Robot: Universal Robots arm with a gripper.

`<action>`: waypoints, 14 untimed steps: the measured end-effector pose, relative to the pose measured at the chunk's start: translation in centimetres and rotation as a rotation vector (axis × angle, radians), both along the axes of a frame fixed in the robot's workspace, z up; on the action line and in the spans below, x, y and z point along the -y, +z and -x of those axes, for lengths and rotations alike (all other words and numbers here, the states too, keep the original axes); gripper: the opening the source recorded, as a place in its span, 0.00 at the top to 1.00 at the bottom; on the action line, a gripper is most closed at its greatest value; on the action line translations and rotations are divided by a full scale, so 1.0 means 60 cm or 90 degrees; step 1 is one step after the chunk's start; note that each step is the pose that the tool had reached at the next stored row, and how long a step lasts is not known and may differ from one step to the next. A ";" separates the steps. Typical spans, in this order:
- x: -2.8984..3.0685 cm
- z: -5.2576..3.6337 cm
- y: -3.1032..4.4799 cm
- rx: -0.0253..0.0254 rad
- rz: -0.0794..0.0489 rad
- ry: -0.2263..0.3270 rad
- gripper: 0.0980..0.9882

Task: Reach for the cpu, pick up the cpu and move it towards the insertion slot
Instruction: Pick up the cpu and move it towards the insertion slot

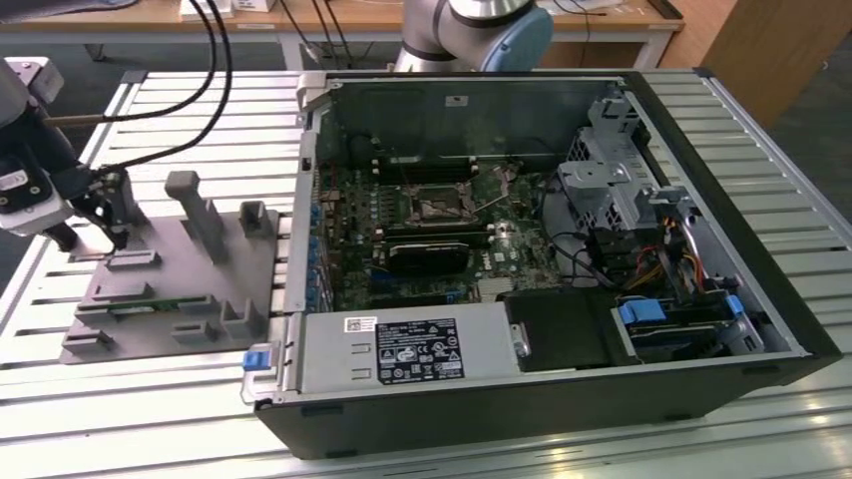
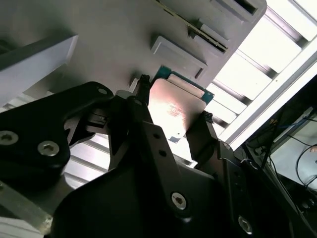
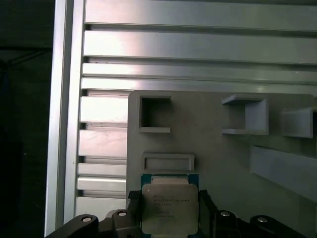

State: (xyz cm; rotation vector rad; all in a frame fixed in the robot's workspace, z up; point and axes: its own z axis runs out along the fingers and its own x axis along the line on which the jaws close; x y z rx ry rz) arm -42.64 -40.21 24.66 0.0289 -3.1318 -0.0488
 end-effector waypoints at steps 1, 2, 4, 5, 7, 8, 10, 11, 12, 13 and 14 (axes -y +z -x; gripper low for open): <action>0.0000 0.000 0.006 0.0000 0.000 0.000 0.50; 0.0000 0.000 0.013 0.0000 0.000 0.000 0.50; 0.0000 0.000 0.025 0.0000 0.000 0.000 0.50; 0.0000 0.000 0.031 -0.0001 0.000 0.000 0.50; 0.0000 0.000 0.045 0.0000 0.000 0.000 0.50; 0.0000 0.000 0.052 0.0000 0.000 0.000 0.50; 0.0000 0.000 0.063 0.0000 0.000 0.000 0.50; 0.0001 0.000 0.069 -0.0001 0.000 0.000 0.50; 0.0000 0.000 0.075 0.0000 0.000 0.000 0.50; 0.0000 0.000 0.082 0.0000 0.000 0.000 0.50; 0.0000 0.000 0.090 0.0000 0.000 0.000 0.50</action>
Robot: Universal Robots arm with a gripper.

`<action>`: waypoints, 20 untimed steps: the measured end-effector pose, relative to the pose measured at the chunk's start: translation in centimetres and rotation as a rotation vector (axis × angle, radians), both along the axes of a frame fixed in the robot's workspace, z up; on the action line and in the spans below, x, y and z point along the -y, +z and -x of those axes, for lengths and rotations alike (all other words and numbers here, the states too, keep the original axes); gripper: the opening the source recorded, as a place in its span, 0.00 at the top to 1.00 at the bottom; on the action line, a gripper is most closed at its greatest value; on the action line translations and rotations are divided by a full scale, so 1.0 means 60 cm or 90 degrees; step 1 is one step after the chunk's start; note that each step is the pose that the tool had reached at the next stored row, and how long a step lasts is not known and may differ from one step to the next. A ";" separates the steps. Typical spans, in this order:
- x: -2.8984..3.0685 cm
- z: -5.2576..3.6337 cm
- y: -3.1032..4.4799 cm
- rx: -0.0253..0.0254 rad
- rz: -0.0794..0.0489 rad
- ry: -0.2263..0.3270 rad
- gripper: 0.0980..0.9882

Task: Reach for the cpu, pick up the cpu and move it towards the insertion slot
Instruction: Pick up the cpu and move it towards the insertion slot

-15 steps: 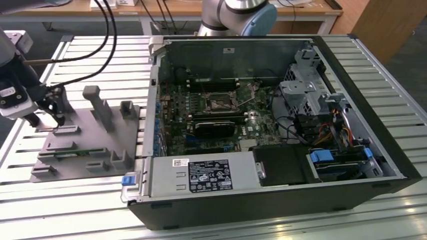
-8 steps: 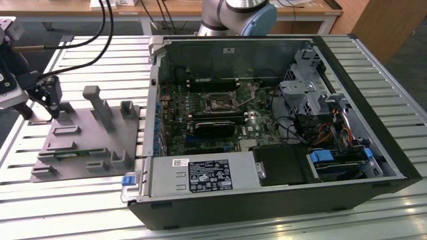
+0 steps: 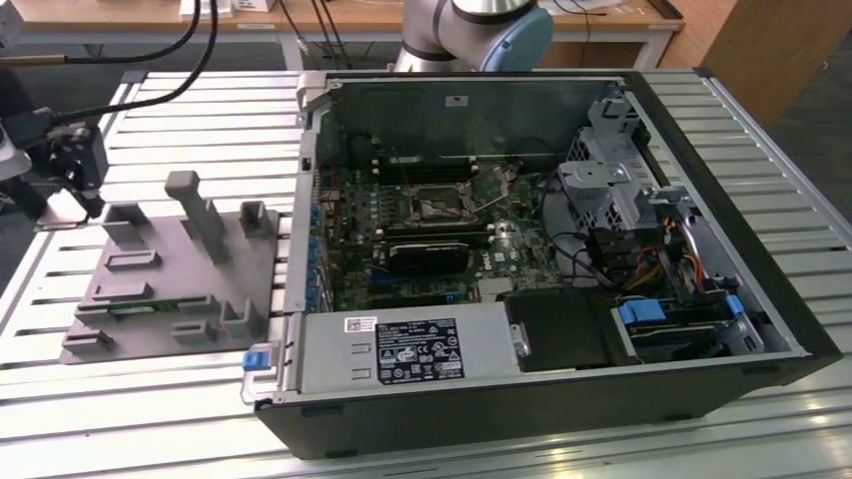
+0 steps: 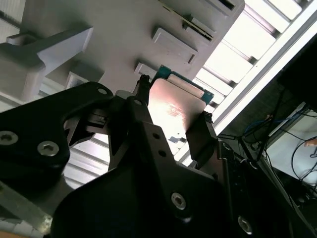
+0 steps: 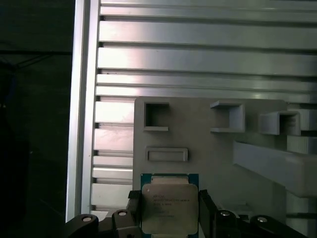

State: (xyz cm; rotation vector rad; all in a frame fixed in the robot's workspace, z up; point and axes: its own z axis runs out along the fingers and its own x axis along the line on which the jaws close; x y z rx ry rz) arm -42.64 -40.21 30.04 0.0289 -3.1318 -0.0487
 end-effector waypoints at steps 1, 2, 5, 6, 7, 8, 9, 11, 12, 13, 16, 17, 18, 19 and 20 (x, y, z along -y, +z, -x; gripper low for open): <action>0.0000 0.000 0.006 0.0000 0.000 0.000 0.50; 0.0000 0.000 0.011 0.0001 0.000 0.000 0.50; 0.0000 0.000 0.030 0.0001 0.000 0.000 0.50; 0.0000 0.000 0.037 0.0000 0.000 0.000 0.50; 0.0000 0.000 0.044 0.0000 0.000 0.000 0.50; 0.0000 0.000 0.051 0.0000 0.000 0.000 0.50; 0.0000 0.000 0.059 -0.0001 0.000 0.000 0.50; 0.0000 0.000 0.074 0.0001 0.000 0.000 0.50; 0.0000 0.000 0.082 0.0000 0.000 0.000 0.50; 0.0000 0.000 0.089 0.0000 0.000 0.000 0.50; 0.0000 0.000 0.112 0.0000 0.000 0.000 0.50; 0.0000 0.000 0.120 0.0000 0.000 0.000 0.50; 0.0000 0.000 0.127 0.0000 0.000 0.000 0.50; 0.0000 0.000 0.135 0.0001 0.000 0.000 0.50; 0.0001 -0.001 0.141 0.0000 0.000 0.000 0.50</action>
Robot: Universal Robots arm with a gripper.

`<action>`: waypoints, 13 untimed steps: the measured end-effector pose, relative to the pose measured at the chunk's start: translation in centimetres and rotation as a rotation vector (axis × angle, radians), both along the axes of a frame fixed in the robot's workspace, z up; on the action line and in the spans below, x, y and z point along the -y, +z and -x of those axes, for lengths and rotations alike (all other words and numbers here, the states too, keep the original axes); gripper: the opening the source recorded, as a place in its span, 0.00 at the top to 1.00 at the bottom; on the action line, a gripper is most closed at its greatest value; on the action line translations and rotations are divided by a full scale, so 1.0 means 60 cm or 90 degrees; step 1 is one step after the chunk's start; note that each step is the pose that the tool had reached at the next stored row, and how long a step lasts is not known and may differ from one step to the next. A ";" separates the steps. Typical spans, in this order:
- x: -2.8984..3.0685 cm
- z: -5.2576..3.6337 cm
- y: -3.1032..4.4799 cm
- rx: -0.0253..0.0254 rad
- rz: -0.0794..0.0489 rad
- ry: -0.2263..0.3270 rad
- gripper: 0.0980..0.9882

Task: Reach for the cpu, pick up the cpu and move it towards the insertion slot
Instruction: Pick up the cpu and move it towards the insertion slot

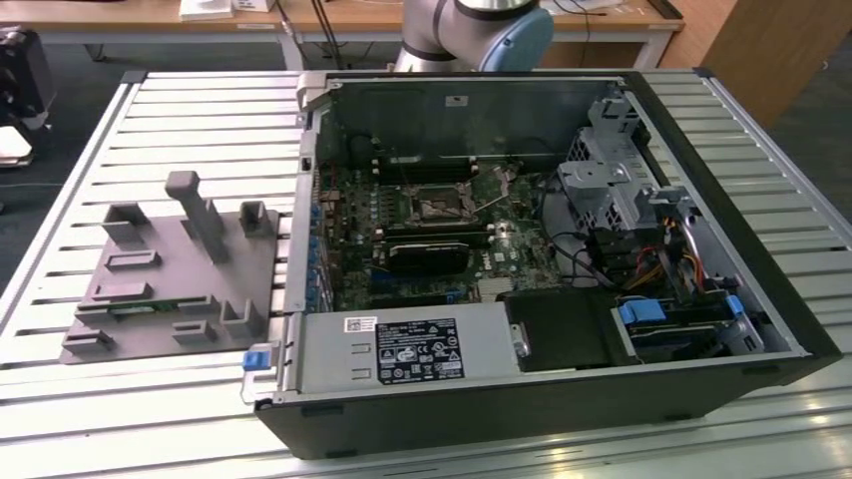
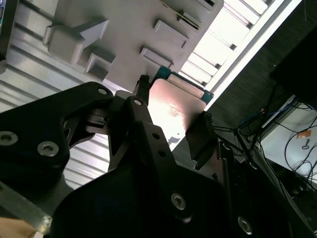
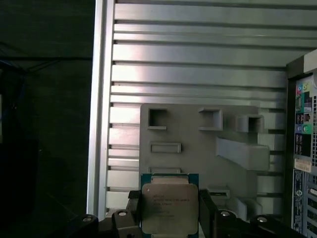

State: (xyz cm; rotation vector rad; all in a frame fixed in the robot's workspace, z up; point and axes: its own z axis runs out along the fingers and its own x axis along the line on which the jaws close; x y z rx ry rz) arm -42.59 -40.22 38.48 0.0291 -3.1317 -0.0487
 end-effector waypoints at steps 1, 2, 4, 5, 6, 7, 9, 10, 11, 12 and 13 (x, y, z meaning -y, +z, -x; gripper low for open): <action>0.0001 -0.001 0.004 0.0000 0.000 0.000 0.50; 0.0000 -0.003 0.007 0.0001 0.000 0.000 0.50; -0.0001 -0.010 0.008 0.0001 0.000 0.000 0.50; -0.0001 -0.014 0.009 0.0000 0.000 0.000 0.50; -0.0001 -0.019 0.009 0.0000 0.000 0.000 0.50; -0.0001 -0.025 0.009 0.0000 0.000 0.000 0.50; -0.0001 -0.040 0.009 0.0001 0.000 0.000 0.50; -0.0001 -0.047 0.009 0.0001 0.000 0.000 0.50; -0.0001 -0.052 0.009 0.0000 0.000 0.000 0.50; 0.0000 -0.058 0.009 0.0000 0.000 0.000 0.50; 0.0002 -0.064 0.008 0.0000 0.000 0.000 0.50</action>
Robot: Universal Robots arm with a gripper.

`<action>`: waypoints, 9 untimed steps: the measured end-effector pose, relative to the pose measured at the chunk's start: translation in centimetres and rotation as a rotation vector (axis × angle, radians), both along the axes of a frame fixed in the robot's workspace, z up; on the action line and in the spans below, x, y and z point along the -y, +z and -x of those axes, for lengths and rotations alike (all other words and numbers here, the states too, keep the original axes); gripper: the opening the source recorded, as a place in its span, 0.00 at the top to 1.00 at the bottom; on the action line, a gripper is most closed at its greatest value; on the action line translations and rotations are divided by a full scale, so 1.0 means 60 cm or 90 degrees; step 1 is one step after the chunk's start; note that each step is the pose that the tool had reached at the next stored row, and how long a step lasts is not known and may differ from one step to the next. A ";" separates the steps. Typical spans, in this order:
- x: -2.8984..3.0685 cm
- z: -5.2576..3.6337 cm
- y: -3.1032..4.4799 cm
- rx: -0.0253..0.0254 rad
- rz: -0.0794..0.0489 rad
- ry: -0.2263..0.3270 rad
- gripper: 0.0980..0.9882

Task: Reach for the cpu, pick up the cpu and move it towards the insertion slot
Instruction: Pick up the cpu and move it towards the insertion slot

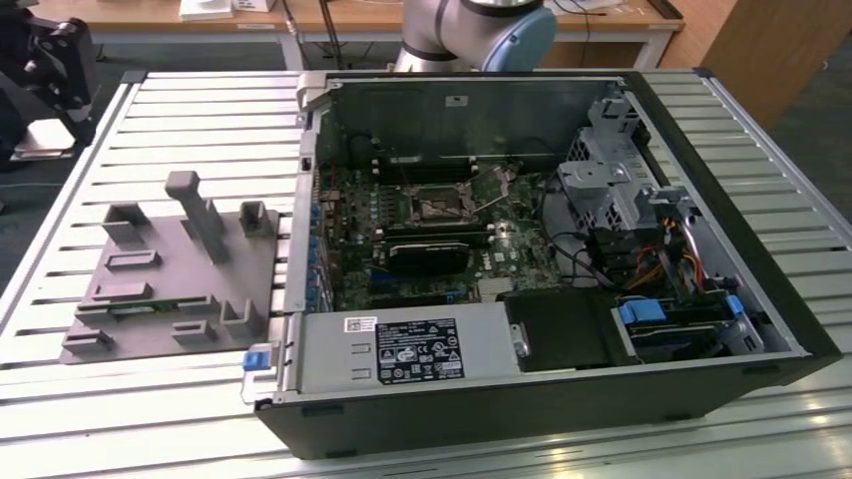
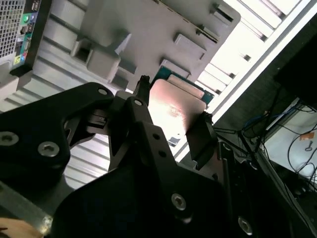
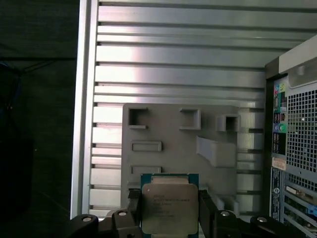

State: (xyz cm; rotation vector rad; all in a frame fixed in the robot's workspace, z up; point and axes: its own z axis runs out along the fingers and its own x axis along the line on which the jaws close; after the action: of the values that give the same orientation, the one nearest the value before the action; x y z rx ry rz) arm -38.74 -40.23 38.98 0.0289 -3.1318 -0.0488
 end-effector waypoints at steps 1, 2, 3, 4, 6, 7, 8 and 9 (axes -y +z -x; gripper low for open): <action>0.0010 -0.004 0.000 -0.0001 0.000 0.000 0.50; 0.0016 -0.008 0.000 -0.0001 0.000 0.000 0.50; 0.0021 -0.011 0.000 0.0000 0.000 0.000 0.50; 0.0023 -0.014 0.000 -0.0002 0.000 0.000 0.50; 0.0031 -0.020 -0.001 -0.0001 0.000 0.000 0.50; 0.0032 -0.025 -0.002 0.0000 0.000 0.000 0.50; 0.0032 -0.029 -0.002 0.0000 0.000 0.000 0.50; 0.0032 -0.033 -0.003 0.0003 0.000 0.000 0.50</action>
State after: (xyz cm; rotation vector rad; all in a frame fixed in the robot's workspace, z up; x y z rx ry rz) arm -36.75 -40.42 38.82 0.0285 -3.1322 -0.0486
